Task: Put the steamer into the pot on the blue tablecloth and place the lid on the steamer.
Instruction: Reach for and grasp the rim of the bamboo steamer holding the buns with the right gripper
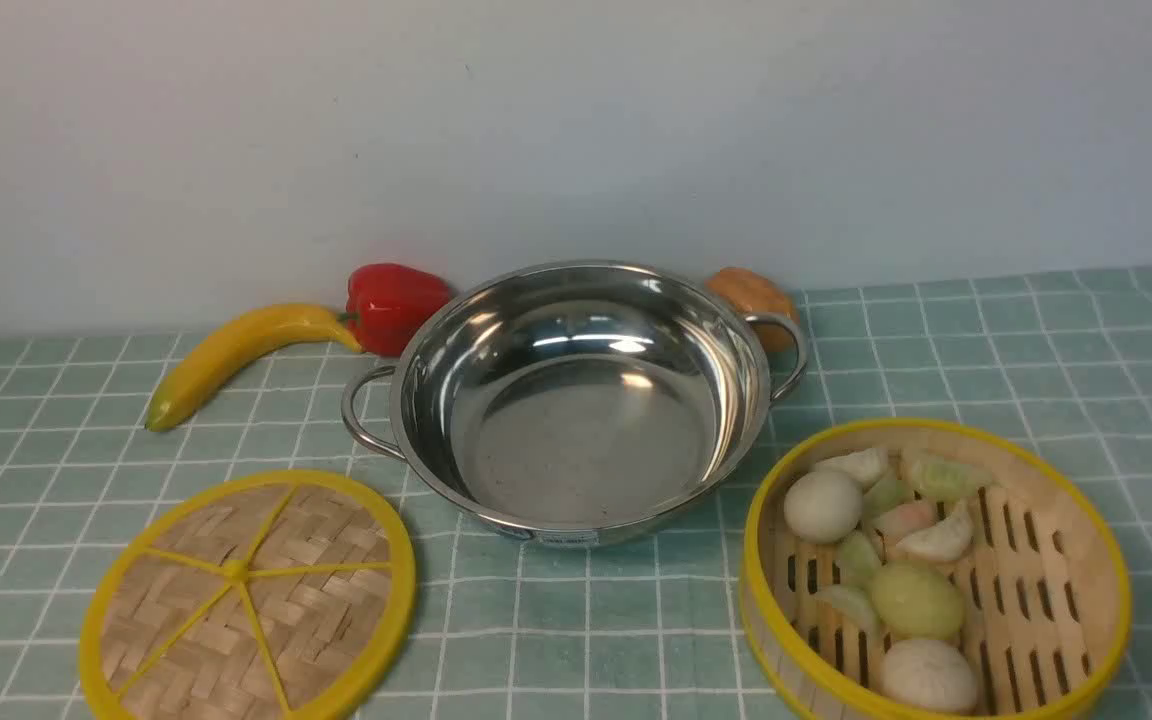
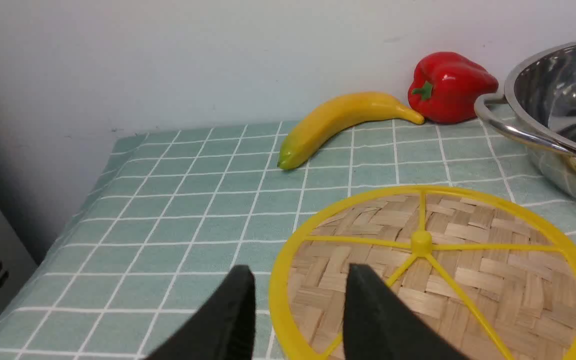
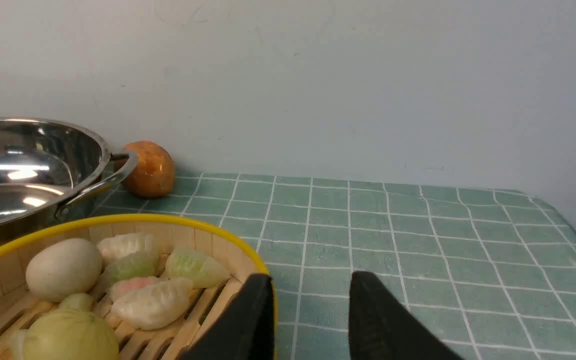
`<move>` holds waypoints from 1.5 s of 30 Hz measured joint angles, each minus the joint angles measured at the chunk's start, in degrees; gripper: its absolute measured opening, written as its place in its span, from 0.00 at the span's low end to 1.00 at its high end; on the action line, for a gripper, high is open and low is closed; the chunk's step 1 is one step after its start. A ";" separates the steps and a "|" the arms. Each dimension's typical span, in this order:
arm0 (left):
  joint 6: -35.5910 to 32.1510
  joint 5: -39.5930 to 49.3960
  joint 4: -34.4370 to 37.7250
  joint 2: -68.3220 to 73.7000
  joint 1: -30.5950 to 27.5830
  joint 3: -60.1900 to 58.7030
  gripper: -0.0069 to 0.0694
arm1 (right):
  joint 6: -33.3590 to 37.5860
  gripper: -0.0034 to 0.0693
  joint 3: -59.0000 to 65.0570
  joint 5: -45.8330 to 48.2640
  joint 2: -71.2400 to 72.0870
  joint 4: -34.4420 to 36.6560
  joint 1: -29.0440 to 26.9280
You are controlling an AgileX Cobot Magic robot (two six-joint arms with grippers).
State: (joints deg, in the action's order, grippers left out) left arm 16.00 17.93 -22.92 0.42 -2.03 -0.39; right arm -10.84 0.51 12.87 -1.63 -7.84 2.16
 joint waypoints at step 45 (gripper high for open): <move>-1.91 -7.38 20.83 0.00 0.00 0.00 0.41 | -19.31 0.38 0.00 -4.80 0.00 37.53 0.00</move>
State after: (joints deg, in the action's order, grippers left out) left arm 14.09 10.55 -2.09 0.42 -2.03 -0.39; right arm -30.15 0.51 8.08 -1.63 29.69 2.16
